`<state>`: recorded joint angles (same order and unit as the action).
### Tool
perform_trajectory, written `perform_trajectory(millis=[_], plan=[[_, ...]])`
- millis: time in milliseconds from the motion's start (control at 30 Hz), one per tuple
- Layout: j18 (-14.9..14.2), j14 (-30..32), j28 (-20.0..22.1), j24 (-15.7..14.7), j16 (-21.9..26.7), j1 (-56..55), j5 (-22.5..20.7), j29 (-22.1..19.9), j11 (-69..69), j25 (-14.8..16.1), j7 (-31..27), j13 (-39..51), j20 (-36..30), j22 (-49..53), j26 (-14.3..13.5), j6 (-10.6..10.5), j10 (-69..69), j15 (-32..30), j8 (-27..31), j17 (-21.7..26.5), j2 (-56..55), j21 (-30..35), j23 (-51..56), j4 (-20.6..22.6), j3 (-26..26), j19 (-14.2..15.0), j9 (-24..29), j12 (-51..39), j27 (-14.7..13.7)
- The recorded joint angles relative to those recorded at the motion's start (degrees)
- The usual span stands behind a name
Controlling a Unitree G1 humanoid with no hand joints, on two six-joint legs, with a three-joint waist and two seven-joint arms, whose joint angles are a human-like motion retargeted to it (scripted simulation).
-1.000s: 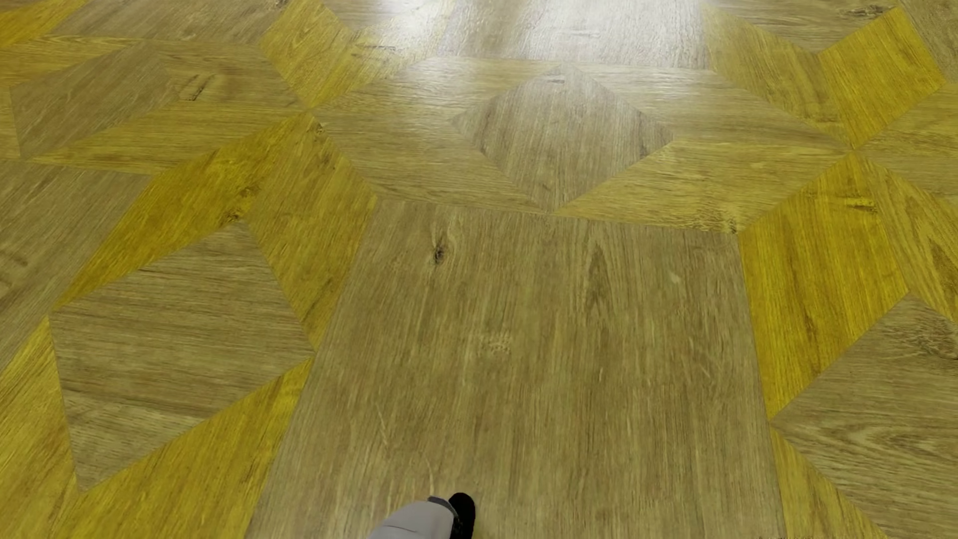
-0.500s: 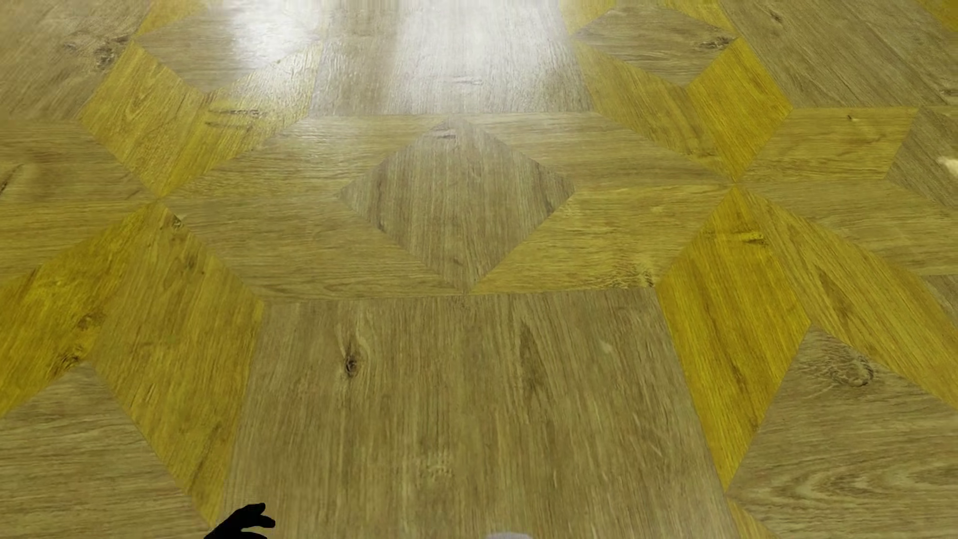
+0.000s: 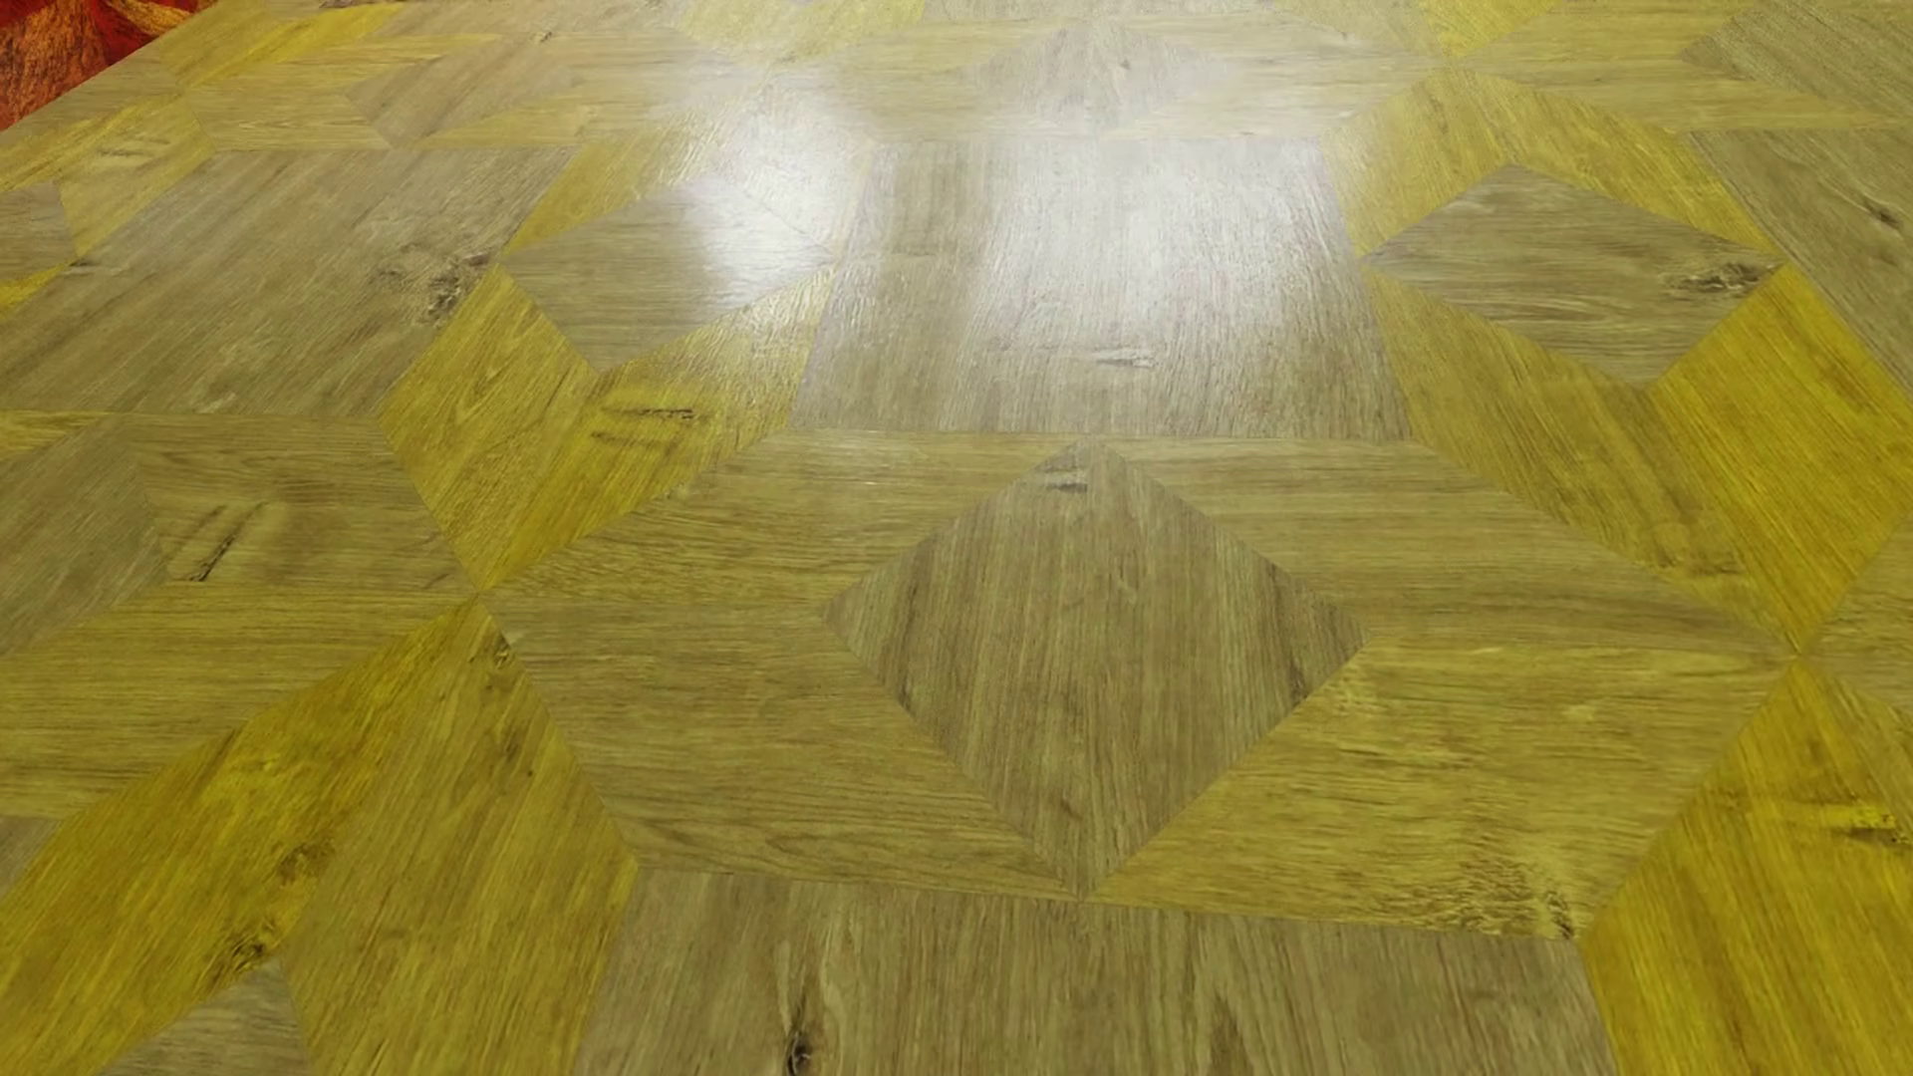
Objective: Go forward
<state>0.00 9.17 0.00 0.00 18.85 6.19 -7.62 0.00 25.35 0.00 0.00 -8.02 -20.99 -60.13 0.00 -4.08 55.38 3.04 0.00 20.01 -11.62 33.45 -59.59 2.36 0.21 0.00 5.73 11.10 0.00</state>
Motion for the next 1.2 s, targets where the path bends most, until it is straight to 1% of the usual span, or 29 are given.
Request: perform_trajectory(millis=[33, 67, 100, 133, 167, 233, 300, 367, 400, 433, 467, 500, 533, 567, 633, 667, 733, 767, 800, 833, 867, 933, 967, 1033, 1067, 1100, 1133, 1167, 1200], plan=[[0.0, -4.11, 0.0, 0.0, -0.1, -4.74, -0.45, 0.0, -0.77, 0.0, 0.0, 1.28, -1.55, -2.5, 0.0, -0.5, 6.83, 2.52, 0.0, 1.02, 3.02, -2.46, 3.11, -0.87, 1.25, 0.0, 0.06, 1.98, 0.0], [0.0, -9.95, 0.0, 0.0, -0.18, -9.62, -0.64, 0.0, -1.36, 0.0, 0.0, 2.45, -2.56, -4.36, 0.0, -0.74, 12.17, 4.78, 0.0, 1.93, 5.78, -5.58, 6.33, -1.36, 2.46, 0.0, 0.08, 4.09, 0.0], [0.0, -15.23, 0.0, 0.0, -0.29, -14.22, -0.52, 0.0, -1.83, 0.0, 0.0, 3.56, -3.16, -5.87, 0.0, -0.65, 15.13, 6.87, 0.0, 2.61, 8.37, -8.99, 9.25, -1.35, 3.82, 0.0, 0.06, 6.22, 0.0], [0.0, -18.92, 0.0, 0.0, -0.38, -18.28, -0.18, 0.0, -2.29, 0.0, 0.0, 4.58, -3.61, -7.01, 0.0, -0.38, 15.28, 8.91, 0.0, 3.02, 10.97, -12.42, 11.84, -1.0, 5.27, 0.0, 0.05, 8.32, 0.0], [0.0, -20.84, 0.0, 0.0, -0.41, -21.81, 0.24, 0.0, -2.72, 0.0, 0.0, 5.47, -4.21, -7.7, 0.0, -0.07, 12.7, 10.88, 0.0, 3.18, 13.45, -15.67, 14.19, -0.52, 6.69, 0.0, 0.02, 10.29, 0.0], [0.0, -21.06, 0.0, 0.0, -0.52, -26.72, 1.21, 0.0, -3.46, 0.0, 0.0, 6.98, -5.85, -7.97, 0.0, 0.68, 0.79, 14.18, 0.0, 2.86, 17.79, -20.72, 18.06, 0.35, 9.3, 0.0, 0.05, 13.42, 0.0], [0.0, -19.7, 0.0, 0.0, -1.17, -27.69, 2.1, 0.0, -4.0, 0.0, 0.0, 7.91, -7.09, -8.25, 0.0, 1.13, -15.67, 16.43, 0.0, 2.26, 21.69, -22.37, 20.96, 0.23, 11.49, 0.0, 0.31, 14.89, 0.0], [0.0, -19.91, 0.0, 0.0, -2.13, -26.52, 2.71, 0.0, -3.72, 0.0, 0.0, 8.01, -8.65, -8.59, 0.0, 0.72, -29.11, 17.72, 0.0, 1.73, 24.7, -20.54, 22.66, -1.14, 12.95, 0.0, 0.24, 14.72, 0.0], [0.0, -20.05, 0.0, 0.0, -2.48, -26.01, 3.14, 0.0, -3.16, 0.0, 0.0, 7.59, -9.45, -8.48, 0.0, 0.6, -32.26, 17.76, 0.0, 1.27, 25.82, -18.77, 22.76, -1.79, 13.29, 0.0, 0.1, 14.15, 0.0], [0.0, -18.88, 0.0, 0.0, -2.72, -25.67, 3.73, 0.0, -2.38, 0.0, 0.0, 6.65, -9.54, -8.1, 0.0, 0.76, -32.44, 17.26, 0.0, 0.61, 26.91, -16.72, 22.3, -2.19, 13.38, 0.0, -0.05, 13.38, 0.0], [0.0, -15.53, 0.0, 0.0, -2.77, -25.45, 4.53, 0.0, -1.37, 0.0, 0.0, 5.07, -8.45, -7.45, 0.0, 1.36, -30.58, 15.99, 0.0, -0.22, 27.98, -14.66, 21.19, -2.13, 13.15, 0.0, -0.29, 12.52, 0.0], [0.0, -10.87, 0.0, 0.0, -2.57, -25.14, 5.57, 0.0, 0.16, 0.0, 0.0, 2.89, -6.34, -6.44, 0.0, 2.45, -28.32, 13.63, 0.0, -1.14, 28.73, -12.82, 19.32, -1.56, 12.47, 0.0, -0.73, 11.63, 0.0], [0.0, -7.63, 0.0, 0.0, -2.18, -24.49, 6.66, 0.0, 2.75, 0.0, 0.0, 0.2, -3.73, -4.92, 0.0, 3.85, -26.39, 9.87, 0.0, -2.07, 28.8, -11.15, 16.63, -0.41, 11.28, 0.0, -1.23, 10.76, 0.0], [0.0, -7.14, 0.0, 0.0, -1.54, -23.08, 7.69, 0.0, 7.0, 0.0, 0.0, -2.66, -1.21, -2.83, 0.0, 5.24, -24.9, 4.55, 0.0, -2.82, 27.81, -9.35, 13.01, 0.94, 9.78, 0.0, -1.6, 9.96, 0.0], [0.0, -11.13, 0.0, 0.0, 0.5, -17.82, 9.52, 0.0, 21.07, 0.0, 0.0, -7.44, 2.87, 2.44, 0.0, 7.42, -24.01, -6.78, 0.0, -3.32, 21.43, -4.92, 4.08, 3.26, 6.97, 0.0, -1.57, 8.21, 0.0], [0.0, -13.58, 0.0, 0.0, 1.74, -14.69, 10.29, 0.0, 30.05, 0.0, 0.0, -9.23, 4.66, 4.67, 0.0, 8.34, -24.47, -8.98, 0.0, -3.07, 16.51, -2.85, 0.0, 4.44, 5.86, 0.0, -1.19, 6.9, 0.0], [0.0, -17.36, 0.0, 0.0, 4.01, -9.16, 10.33, 0.0, 45.8, 0.0, 0.0, -12.47, 8.46, 6.39, 0.0, 9.39, -25.62, -6.19, 0.0, -2.1, 6.15, -1.58, -5.95, 6.35, 2.95, 0.0, -0.36, 3.16, 0.0], [0.0, -18.68, 0.0, 0.0, 4.98, -6.85, 9.8, 0.0, 49.55, 0.0, 0.0, -14.05, 10.13, 6.17, 0.0, 9.5, -26.05, -4.58, 0.0, -1.49, 1.61, -2.0, -7.77, 6.87, 0.94, 0.0, -0.09, 0.98, 0.0], [0.0, -19.8, 0.0, 0.0, 5.88, -4.61, 9.27, 0.0, 49.6, 0.0, 0.0, -15.6, 11.6, 5.94, 0.0, 9.57, -26.45, -3.81, 0.0, -0.88, -2.17, -2.58, -8.77, 7.2, -1.15, 0.0, 0.13, -1.09, 0.0], [0.0, -20.83, 0.0, 0.0, 6.75, -2.41, 8.81, 0.0, 46.04, 0.0, 0.0, -17.01, 12.88, 6.11, 0.0, 9.76, -26.85, -3.92, 0.0, -0.36, -5.14, -3.06, -9.05, 7.47, -3.1, 0.0, 0.31, -2.83, 0.0], [0.0, -21.88, 0.0, 0.0, 7.55, -0.28, 8.43, 0.0, 39.38, 0.0, 0.0, -18.21, 13.93, 6.79, 0.0, 10.03, -27.3, -4.86, 0.0, 0.0, -7.24, -3.29, -8.79, 7.72, -4.91, 0.0, 0.43, -4.19, 0.0], [0.0, -24.61, 0.0, 0.0, 9.07, 4.03, 8.06, 0.0, 21.4, 0.0, 0.0, -20.27, 15.03, 9.48, 0.0, 10.78, -28.63, -6.72, 0.0, -0.05, -8.83, -4.43, -6.81, 8.3, -7.95, 0.0, 0.29, -5.68, 0.0], [0.0, -26.32, 0.0, 0.0, 9.78, 6.02, 8.22, 0.0, 12.67, 0.0, 0.0, -21.29, 15.22, 11.1, 0.0, 11.3, -29.35, -5.7, 0.0, -0.57, -8.75, -5.35, -5.18, 8.62, -9.22, 0.0, -0.09, -5.98, 0.0], [0.0, -29.82, 0.0, 0.0, 10.54, 8.69, 9.23, 0.0, -0.8, 0.0, 0.0, -22.9, 15.56, 13.5, 0.0, 12.42, -29.98, 0.38, 0.0, -2.53, -8.4, -6.84, -2.1, 9.2, -11.1, 0.0, -1.35, -6.35, 0.0], [0.0, -31.06, 0.0, 0.0, 10.31, 9.33, 9.99, 0.0, -4.73, 0.0, 0.0, -23.11, 15.75, 13.91, 0.0, 12.78, -29.74, 4.55, 0.0, -3.7, -8.38, -7.0, -1.39, 9.32, -11.64, 0.0, -2.01, -6.46, 0.0], [0.0, -31.81, 0.0, 0.0, 9.61, 9.76, 10.75, 0.0, -5.68, 0.0, 0.0, -22.77, 15.94, 13.81, 0.0, 12.83, -29.26, 7.85, 0.0, -4.72, -8.41, -6.39, -1.35, 9.25, -11.89, 0.0, -2.55, -6.34, 0.0], [0.0, -32.16, 0.0, 0.0, 8.5, 10.36, 11.22, 0.0, -4.92, 0.0, 0.0, -21.79, 15.95, 13.16, 0.0, 12.51, -28.75, 8.78, 0.0, -5.42, -8.33, -5.02, -1.79, 8.97, -11.84, 0.0, -2.78, -5.93, 0.0], [0.0, -31.87, 0.0, 0.0, 7.14, 11.25, 11.14, 0.0, -4.39, 0.0, 0.0, -20.19, 15.57, 11.88, 0.0, 11.86, -28.27, 7.67, 0.0, -5.74, -8.15, -3.28, -2.58, 8.47, -11.52, 0.0, -2.72, -5.24, 0.0], [0.0, -30.33, 0.0, 0.0, 5.72, 11.86, 10.47, 0.0, -5.51, 0.0, 0.0, -18.23, 14.63, 10.17, 0.0, 10.92, -27.72, 4.22, 0.0, -5.78, -8.37, -1.78, -3.49, 7.78, -10.93, 0.0, -2.83, -4.15, 0.0]])
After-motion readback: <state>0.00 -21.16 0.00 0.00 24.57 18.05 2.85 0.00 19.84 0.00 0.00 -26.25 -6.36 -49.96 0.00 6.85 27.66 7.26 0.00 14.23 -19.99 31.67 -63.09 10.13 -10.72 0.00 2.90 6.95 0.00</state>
